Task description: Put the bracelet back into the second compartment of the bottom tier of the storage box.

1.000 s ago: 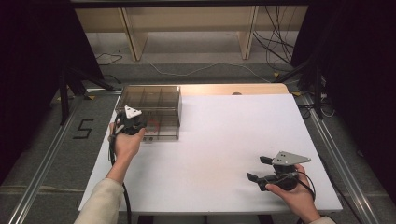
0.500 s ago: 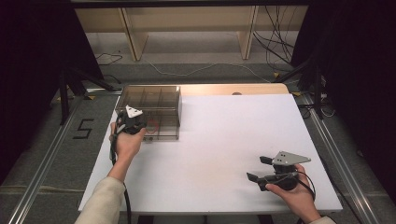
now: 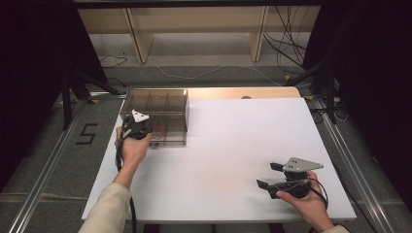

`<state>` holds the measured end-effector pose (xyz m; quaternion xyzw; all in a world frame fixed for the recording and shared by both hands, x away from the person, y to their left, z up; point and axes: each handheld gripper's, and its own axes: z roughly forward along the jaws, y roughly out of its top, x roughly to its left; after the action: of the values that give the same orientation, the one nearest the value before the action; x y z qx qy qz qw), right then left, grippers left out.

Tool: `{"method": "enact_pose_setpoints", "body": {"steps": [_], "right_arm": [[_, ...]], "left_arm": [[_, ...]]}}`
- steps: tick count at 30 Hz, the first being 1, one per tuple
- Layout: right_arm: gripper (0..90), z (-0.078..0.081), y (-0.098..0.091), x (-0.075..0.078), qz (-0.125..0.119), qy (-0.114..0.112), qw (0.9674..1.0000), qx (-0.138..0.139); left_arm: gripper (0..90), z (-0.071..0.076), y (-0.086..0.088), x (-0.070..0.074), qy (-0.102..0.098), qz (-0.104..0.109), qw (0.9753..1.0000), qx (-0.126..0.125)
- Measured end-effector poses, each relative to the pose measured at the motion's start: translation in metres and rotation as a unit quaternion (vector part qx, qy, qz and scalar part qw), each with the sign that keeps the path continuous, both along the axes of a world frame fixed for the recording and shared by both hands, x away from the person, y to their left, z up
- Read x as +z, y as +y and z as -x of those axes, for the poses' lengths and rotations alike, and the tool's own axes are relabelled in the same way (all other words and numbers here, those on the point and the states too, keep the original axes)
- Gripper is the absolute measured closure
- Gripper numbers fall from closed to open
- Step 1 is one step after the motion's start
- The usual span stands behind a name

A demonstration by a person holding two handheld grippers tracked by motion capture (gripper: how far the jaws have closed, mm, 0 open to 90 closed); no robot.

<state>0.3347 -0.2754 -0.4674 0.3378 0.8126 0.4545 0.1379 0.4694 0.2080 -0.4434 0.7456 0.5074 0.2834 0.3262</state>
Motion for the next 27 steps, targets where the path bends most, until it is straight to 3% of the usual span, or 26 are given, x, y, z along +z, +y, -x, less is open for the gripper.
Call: {"method": "enact_pose_setpoints", "body": {"steps": [27], "right_arm": [[16.3,0.000,0.000,0.000,0.001,0.001,1.0000,-0.001]], "left_arm": [[89.7,-0.010,0.001,-0.013,0.016,-0.009,0.9998,0.010]]}}
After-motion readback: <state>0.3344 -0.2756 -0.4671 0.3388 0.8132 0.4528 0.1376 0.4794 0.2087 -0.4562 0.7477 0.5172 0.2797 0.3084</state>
